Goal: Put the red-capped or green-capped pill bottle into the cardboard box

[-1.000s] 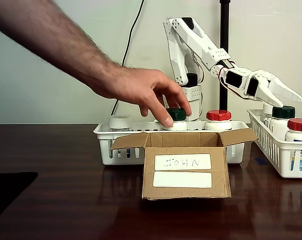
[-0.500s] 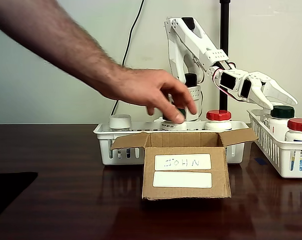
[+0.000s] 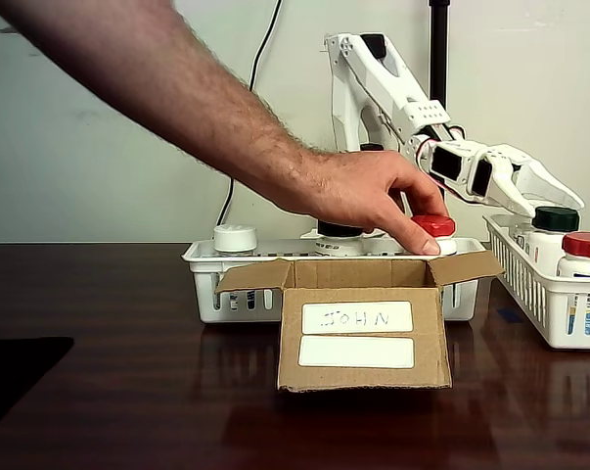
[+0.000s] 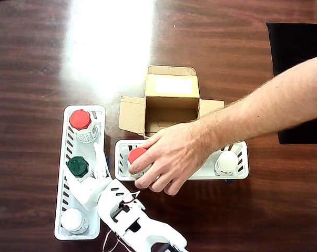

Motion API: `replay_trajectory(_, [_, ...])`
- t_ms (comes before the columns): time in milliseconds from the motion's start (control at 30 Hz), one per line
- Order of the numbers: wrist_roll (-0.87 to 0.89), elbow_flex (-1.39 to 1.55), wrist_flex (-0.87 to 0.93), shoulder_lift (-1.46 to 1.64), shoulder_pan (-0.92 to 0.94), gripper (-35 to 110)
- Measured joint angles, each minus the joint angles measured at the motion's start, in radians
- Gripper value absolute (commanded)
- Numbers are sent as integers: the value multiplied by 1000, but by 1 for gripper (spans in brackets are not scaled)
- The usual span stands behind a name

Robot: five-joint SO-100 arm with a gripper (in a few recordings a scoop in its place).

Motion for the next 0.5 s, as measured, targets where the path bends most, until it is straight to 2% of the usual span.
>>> replay_trajectory(333, [-49,34,-103,-40,-34,81])
replay_trajectory(500, [-109,118,37,121,-83,81])
